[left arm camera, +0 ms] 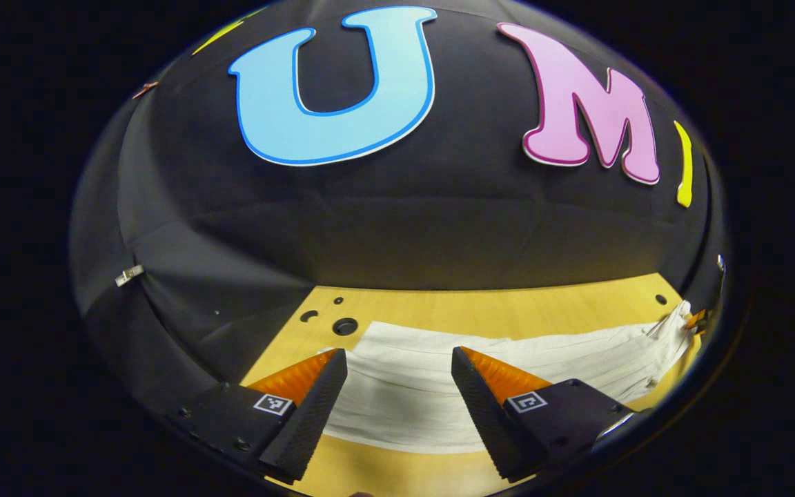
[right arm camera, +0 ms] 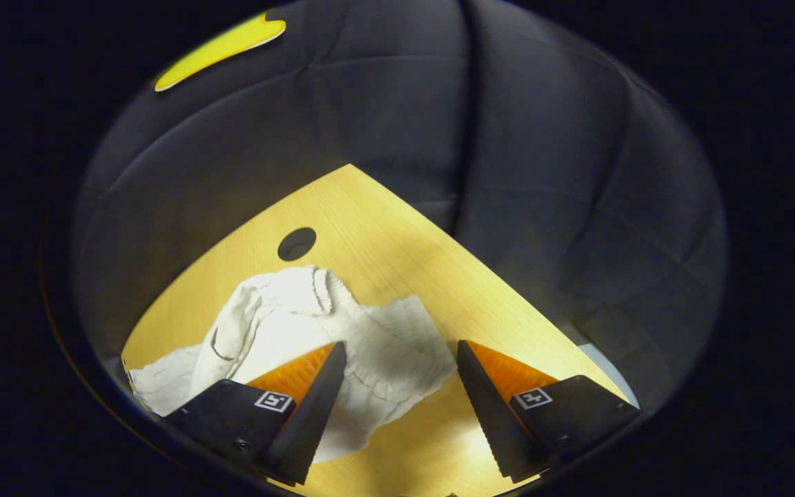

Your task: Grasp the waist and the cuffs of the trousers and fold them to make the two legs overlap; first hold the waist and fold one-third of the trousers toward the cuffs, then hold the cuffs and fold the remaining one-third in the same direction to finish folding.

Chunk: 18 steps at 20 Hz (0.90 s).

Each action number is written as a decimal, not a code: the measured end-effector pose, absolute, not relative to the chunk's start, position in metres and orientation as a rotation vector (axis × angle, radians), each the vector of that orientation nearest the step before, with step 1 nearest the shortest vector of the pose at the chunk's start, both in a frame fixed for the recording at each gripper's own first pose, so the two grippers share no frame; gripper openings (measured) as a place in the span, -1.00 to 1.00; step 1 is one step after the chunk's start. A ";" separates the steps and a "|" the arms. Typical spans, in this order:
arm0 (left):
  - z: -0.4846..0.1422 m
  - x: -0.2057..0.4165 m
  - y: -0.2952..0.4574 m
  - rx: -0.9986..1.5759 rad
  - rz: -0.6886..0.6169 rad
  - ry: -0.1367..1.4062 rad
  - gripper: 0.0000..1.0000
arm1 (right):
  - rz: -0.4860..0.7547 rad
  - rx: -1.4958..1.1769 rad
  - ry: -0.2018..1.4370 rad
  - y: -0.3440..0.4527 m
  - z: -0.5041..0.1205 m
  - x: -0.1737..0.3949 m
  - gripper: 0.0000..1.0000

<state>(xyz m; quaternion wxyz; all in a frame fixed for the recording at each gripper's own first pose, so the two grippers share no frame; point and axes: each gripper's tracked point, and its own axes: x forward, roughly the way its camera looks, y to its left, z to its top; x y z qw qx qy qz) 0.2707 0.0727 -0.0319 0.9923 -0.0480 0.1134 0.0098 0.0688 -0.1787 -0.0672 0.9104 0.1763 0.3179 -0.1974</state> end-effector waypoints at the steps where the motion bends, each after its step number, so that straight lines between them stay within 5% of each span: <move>1: -0.031 0.267 0.065 -0.121 0.015 0.224 0.94 | -0.404 0.364 0.658 -0.178 -0.067 0.066 0.99; 8: -0.041 0.246 0.033 -0.220 0.011 0.243 0.94 | -0.395 0.230 0.657 -0.171 -0.074 0.065 0.99; 11: -0.044 0.240 0.029 -0.193 0.020 0.271 0.92 | -0.394 0.219 0.656 -0.162 -0.076 0.067 0.85; 14: -0.045 0.231 0.022 -0.183 0.020 0.287 0.92 | -0.365 0.202 0.643 -0.149 -0.077 0.067 0.08; 18: -0.038 0.218 -0.003 -0.154 -0.036 0.278 0.92 | -0.328 0.145 0.617 -0.138 -0.075 0.067 -0.46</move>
